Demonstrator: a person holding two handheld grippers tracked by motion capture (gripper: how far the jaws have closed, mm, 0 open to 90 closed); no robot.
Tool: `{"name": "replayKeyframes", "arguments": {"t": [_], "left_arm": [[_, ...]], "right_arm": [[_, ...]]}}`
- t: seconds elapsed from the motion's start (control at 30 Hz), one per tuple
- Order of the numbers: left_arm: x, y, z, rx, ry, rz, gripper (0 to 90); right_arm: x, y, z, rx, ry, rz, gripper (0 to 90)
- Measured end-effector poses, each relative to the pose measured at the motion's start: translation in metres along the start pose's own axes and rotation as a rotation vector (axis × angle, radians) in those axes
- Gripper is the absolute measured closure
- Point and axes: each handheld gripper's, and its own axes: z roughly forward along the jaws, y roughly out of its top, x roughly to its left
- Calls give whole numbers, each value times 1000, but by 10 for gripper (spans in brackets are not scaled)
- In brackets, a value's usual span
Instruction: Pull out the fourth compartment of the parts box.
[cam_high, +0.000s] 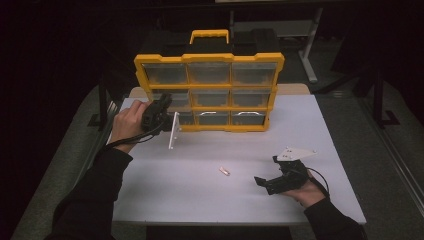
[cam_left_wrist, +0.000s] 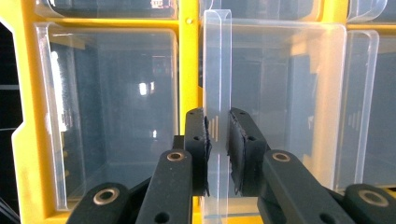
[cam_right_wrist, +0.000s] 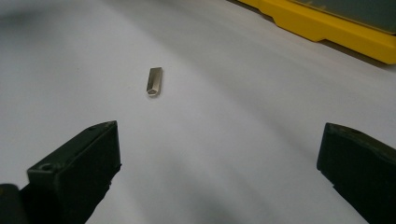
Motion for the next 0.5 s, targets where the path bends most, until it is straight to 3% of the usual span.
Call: {"name": "replayKeyframes", "arguments": {"t": [0.5], "left_arm": [[-1,1,-13,-8,8,-1,788]], "right_arm": [[0,0,0,1,-1,1,0]]}}
